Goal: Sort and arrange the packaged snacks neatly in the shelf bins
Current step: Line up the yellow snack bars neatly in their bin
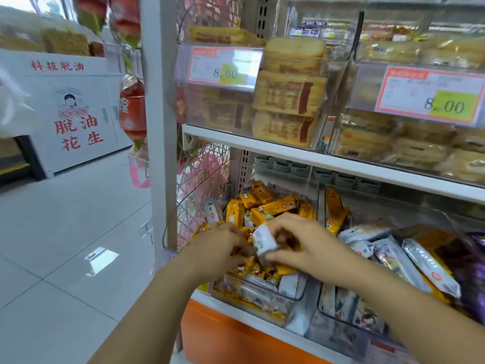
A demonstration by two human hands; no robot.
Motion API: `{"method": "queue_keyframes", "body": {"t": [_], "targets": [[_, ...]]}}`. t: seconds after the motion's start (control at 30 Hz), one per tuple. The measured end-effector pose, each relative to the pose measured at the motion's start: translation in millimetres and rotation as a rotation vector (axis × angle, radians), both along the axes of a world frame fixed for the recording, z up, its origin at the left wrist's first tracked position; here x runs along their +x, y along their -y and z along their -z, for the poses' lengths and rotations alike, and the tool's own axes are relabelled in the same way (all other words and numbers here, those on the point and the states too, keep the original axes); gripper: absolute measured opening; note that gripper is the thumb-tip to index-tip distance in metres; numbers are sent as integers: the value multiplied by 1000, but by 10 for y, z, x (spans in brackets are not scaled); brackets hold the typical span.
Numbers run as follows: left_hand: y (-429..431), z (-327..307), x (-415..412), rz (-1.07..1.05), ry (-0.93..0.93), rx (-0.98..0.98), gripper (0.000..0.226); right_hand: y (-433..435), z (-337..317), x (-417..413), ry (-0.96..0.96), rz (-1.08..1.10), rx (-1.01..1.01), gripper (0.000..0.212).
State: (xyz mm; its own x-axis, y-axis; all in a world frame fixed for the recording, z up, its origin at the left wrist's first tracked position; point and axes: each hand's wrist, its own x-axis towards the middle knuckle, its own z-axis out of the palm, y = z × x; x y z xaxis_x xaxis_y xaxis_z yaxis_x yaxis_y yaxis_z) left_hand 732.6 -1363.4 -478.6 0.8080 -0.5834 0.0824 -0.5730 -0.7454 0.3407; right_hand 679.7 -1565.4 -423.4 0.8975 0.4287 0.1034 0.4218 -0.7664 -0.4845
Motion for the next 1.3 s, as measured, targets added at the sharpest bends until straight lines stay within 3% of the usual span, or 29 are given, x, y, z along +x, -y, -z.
{"method": "queue_keyframes", "body": {"t": [0.13,0.23,0.33,0.43,0.5,0.7,0.97,1.03,1.13,1.3], "targets": [[58,-33,-36,-44,48,2,22,111,-21,-186,151,120,378,28],[200,-107,-112,8,2,-68,17,185,-15,-317,424,137,325,27],[309,-148,-163,93,-168,-41,14,364,54,-425,525,251,128,35],[338,-173,-190,44,-207,37,15,628,144,-504,430,502,-123,39],[359,-187,-201,13,-228,69,20,747,171,-554,308,578,-185,44],[453,-138,-224,-64,-208,161,25,701,121,-557,294,509,-167,38],[550,-118,-200,-145,63,292,32,649,219,-440,193,484,-147,30],[594,-149,-203,-133,145,222,28,659,260,-444,184,467,-141,30],[724,-204,-255,-71,3,-26,31,675,294,-486,197,462,-106,26],[916,-170,-299,-27,-338,7,55,706,284,-529,217,464,-41,22]]}}
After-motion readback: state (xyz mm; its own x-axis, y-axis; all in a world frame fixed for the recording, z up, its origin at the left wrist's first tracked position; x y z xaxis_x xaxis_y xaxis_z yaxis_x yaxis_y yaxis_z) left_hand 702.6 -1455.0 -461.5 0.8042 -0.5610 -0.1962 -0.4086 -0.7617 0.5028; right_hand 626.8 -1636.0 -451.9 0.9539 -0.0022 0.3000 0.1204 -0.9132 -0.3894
